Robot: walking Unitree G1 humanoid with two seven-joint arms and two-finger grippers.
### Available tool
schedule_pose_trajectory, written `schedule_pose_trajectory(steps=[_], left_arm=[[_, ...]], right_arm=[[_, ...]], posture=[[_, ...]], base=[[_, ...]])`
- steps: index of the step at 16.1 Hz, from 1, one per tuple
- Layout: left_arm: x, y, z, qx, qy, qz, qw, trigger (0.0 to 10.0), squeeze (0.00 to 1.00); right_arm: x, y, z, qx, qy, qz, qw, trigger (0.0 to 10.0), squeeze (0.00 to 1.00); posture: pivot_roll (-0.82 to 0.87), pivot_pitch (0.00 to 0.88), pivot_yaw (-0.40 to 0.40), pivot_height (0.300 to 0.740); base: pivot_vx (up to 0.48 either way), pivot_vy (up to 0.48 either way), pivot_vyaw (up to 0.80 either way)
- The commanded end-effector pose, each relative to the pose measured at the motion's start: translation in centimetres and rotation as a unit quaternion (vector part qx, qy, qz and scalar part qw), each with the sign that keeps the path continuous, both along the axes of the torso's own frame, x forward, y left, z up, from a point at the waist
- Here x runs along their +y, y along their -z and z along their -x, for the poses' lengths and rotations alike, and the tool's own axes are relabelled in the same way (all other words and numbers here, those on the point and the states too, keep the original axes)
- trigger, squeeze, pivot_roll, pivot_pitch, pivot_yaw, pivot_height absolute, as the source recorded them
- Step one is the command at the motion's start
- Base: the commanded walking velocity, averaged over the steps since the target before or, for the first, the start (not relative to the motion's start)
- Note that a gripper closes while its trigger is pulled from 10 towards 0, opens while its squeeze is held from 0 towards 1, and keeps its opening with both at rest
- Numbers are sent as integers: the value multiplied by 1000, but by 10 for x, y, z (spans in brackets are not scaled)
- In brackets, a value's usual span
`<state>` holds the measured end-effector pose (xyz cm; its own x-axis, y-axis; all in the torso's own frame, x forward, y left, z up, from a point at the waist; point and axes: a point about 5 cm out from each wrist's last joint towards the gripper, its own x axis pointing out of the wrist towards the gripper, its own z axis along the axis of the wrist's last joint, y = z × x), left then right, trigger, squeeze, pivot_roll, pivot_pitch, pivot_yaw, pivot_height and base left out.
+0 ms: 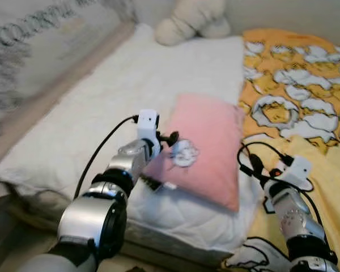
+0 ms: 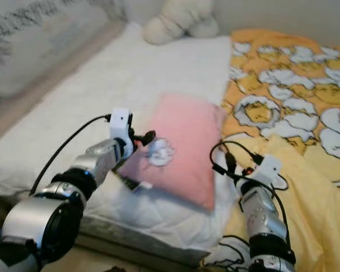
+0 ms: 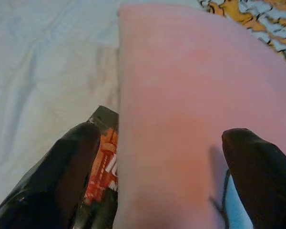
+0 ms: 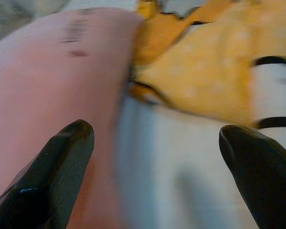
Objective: Clean up the room
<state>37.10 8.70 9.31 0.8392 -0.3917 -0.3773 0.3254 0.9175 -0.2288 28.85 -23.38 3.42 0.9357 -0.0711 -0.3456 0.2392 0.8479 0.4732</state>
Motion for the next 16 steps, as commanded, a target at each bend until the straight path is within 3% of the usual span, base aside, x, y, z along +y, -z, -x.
schedule_pose_trajectory(steps=[1,5,7,8,10,12,13,14,15,16], left_arm=[[-6,-2,-1,8,5,15,1000,10000,0],[-19,0,3,26,10,58,998,10000,0],[-21,6,6,35,4,20,999,10000,0],[-9,9,4,27,-36,-36,998,10000,0],[16,-2,-6,-3,-113,-68,991,10000,0],[18,-3,-7,7,-118,-35,992,10000,0],[16,5,-2,44,-123,10,991,10000,0],[15,7,-1,51,-124,20,991,10000,0],[13,8,-1,46,-123,15,991,10000,0],[9,-5,-7,-15,-92,-43,995,10000,0]], right_arm=[[6,-6,-8,-13,-21,-3,1000,10000,0],[19,-13,-20,-29,-65,-11,997,10000,0],[21,-7,-23,-13,-66,-23,997,10000,0],[27,-4,-26,-8,-73,-36,997,10000,0],[45,-3,-34,-5,-99,-49,994,10000,0],[62,-3,-39,-1,-133,-50,990,10000,0],[76,-7,-44,-3,-153,-52,987,10000,0],[79,-8,-45,-6,-157,-53,986,10000,0],[83,-12,-49,-14,-162,-55,985,10000,0],[83,-22,-56,-32,-168,-44,984,10000,0]], posture=[[-107,28,45,740],[-104,79,13,740],[-99,114,3,740],[-100,150,-5,740],[-96,180,2,740],[-72,192,-2,740],[-58,187,-4,740],[-57,186,-5,740],[-47,179,-12,740],[-38,171,-25,740]], base=[[0,0,0],[0,0,0],[0,0,0],[0,0,0],[0,0,0],[0,0,0],[0,0,0],[0,0,0],[0,0,0],[0,0,0]])
